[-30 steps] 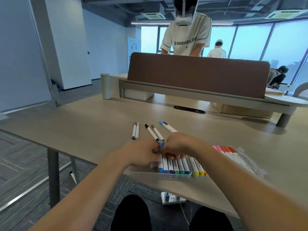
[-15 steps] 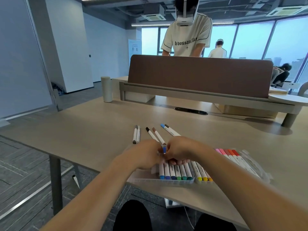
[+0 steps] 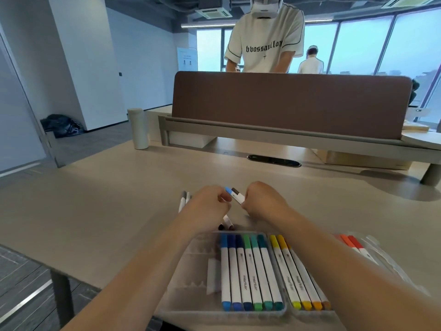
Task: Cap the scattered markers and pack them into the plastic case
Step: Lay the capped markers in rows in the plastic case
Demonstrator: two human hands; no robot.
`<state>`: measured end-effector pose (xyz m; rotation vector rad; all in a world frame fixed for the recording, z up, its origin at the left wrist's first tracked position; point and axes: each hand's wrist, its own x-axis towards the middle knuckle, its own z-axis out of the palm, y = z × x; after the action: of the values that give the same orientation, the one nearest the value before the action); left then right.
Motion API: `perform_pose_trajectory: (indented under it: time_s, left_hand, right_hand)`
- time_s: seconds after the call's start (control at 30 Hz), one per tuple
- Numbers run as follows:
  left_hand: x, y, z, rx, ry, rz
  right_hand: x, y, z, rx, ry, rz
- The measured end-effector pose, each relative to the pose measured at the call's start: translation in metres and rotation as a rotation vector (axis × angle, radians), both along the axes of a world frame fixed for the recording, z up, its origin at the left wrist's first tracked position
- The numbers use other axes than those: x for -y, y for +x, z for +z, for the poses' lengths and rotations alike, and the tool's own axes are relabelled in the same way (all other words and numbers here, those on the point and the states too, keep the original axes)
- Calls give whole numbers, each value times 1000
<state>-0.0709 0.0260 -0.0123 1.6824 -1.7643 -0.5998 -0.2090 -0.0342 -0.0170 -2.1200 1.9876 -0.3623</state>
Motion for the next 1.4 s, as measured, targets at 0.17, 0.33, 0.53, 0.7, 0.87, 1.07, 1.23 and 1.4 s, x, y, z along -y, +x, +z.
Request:
perform_pose_trajectory:
  time_s: [0.17, 0.33, 0.53, 0.7, 0.87, 1.07, 1.23, 1.4]
  left_hand:
    - [15, 3, 0, 18, -19, 25]
    - [17, 13, -5, -22, 3, 24]
    - [5, 24, -12, -64, 7, 46]
    - [-10, 24, -12, -42, 7, 72]
    - [-33, 20, -12, 30, -23, 89]
    - [-72, 24, -15, 115, 63, -15]
    - [-95, 24, -10, 232, 63, -152]
    - [-105, 24, -10, 477, 69, -259]
  right_hand:
    - [15, 11, 2, -138, -95, -1]
    - [20, 20, 0, -214, -90, 17]
    - [10, 23, 2, -256, 1, 37]
    - [-12, 27, 19, -77, 70, 64]
    - [-68, 28, 45, 77, 256, 194]
    - [-118, 20, 38, 175, 465, 241]
    - [-131, 16, 27, 215, 491, 238]
    - [-124, 10, 17, 174, 322, 217]
